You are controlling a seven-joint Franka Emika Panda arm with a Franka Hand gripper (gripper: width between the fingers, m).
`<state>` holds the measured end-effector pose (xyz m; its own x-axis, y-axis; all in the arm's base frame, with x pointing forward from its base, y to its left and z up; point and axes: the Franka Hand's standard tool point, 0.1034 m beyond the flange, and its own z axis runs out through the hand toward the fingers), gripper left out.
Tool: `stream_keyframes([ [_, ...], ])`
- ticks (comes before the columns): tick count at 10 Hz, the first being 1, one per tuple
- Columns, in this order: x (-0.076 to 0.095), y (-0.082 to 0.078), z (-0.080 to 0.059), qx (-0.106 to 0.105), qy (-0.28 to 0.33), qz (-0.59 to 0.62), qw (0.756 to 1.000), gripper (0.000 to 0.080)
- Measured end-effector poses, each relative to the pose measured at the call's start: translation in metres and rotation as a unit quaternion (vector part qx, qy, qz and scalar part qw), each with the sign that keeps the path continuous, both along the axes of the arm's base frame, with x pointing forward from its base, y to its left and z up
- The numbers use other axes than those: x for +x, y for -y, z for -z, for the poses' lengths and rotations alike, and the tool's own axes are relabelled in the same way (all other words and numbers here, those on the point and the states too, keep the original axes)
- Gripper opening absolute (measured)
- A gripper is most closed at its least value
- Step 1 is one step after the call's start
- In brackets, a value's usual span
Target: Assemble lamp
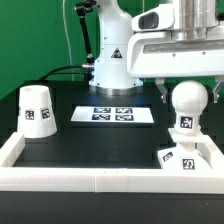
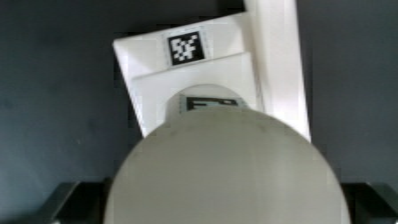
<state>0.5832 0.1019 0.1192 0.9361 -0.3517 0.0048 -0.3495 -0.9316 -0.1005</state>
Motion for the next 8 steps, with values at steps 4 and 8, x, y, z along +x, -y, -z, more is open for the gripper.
stream_keyframes([
  [4,-0.0006,-0.0005,0.0006,0.010,-0.018,0.169,0.985,0.0580],
  [8,-0.0012,-0.0035,0.0011,0.024,-0.037,0.336,0.941,0.0580],
])
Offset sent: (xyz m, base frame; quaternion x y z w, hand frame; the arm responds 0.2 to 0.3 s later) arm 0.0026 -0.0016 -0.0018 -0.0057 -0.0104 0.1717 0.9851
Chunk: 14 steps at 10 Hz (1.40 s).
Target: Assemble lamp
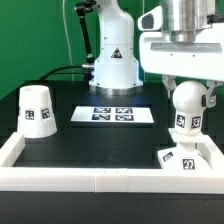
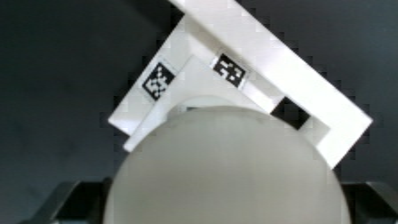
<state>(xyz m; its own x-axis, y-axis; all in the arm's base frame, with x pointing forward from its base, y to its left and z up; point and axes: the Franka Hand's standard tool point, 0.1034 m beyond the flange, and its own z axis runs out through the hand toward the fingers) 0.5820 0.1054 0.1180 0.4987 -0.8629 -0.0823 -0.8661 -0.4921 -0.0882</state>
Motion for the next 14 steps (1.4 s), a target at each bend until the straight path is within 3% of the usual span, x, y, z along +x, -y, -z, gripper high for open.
stream_keyframes([
  [7,0.0011,-0.0034,-0.0006,0.016,-0.021,0.165,0.986,0.0580],
  [8,0.0011,-0.0035,-0.0005,0.016,-0.020,0.156,0.987,0.0675],
  [9,0.0011,-0.0036,-0.0005,0.015,-0.017,0.136,0.990,0.0692],
  [14,-0.0025,-0.0081,0.0016,0.003,0.004,-0.058,0.998,0.0699],
])
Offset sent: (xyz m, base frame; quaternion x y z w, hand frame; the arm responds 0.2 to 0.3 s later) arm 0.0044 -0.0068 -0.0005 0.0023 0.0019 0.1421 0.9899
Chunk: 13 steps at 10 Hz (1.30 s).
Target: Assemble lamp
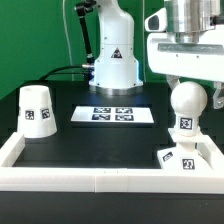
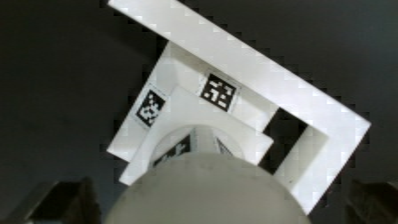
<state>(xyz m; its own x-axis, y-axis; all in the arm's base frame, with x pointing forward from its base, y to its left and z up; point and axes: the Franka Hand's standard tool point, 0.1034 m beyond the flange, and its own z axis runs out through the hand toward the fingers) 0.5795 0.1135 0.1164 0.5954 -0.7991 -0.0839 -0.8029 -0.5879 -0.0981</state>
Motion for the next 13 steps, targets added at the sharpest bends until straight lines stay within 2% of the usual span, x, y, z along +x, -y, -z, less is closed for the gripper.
stream_keyframes([
  [4,-0.0020,0.0124,0.0036,-0.009,0.020,-0.178,0.984,0.0699],
  [5,-0.0020,0.0125,0.0033,-0.020,0.025,-0.241,0.970,0.0699],
  [7,-0.0021,0.0111,0.0033,-0.023,0.032,-0.300,0.953,0.0699],
  [11,-0.0019,0.0125,0.0035,-0.026,0.046,-0.434,0.899,0.0699],
  [12,-0.0006,0.0122,0.0029,-0.040,0.048,-0.474,0.878,0.0699],
  [13,0.0017,0.0123,0.0020,-0.052,0.055,-0.532,0.844,0.0699],
])
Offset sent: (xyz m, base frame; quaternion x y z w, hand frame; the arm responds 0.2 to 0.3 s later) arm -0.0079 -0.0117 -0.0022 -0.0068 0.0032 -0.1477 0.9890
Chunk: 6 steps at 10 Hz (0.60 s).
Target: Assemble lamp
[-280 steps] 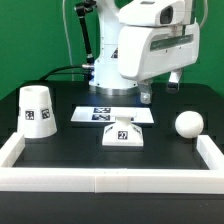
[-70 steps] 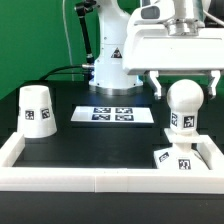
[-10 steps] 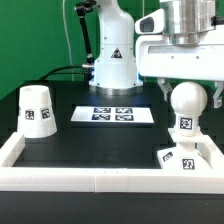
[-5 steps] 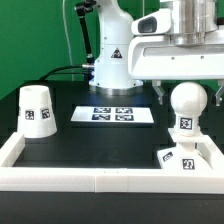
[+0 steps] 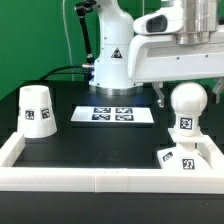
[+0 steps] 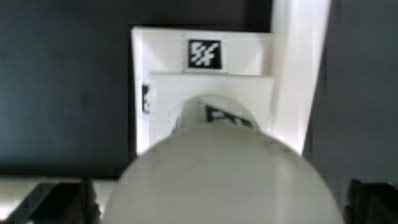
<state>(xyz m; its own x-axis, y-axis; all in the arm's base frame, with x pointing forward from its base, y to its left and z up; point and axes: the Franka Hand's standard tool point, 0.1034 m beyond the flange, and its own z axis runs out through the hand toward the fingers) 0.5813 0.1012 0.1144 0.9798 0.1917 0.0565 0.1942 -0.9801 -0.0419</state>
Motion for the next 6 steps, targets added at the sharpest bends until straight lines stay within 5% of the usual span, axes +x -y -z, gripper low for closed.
stream_keyframes([
  [6,0.0033,-0.0005,-0.0016,-0.029,0.018,-0.249,0.968,0.0699],
])
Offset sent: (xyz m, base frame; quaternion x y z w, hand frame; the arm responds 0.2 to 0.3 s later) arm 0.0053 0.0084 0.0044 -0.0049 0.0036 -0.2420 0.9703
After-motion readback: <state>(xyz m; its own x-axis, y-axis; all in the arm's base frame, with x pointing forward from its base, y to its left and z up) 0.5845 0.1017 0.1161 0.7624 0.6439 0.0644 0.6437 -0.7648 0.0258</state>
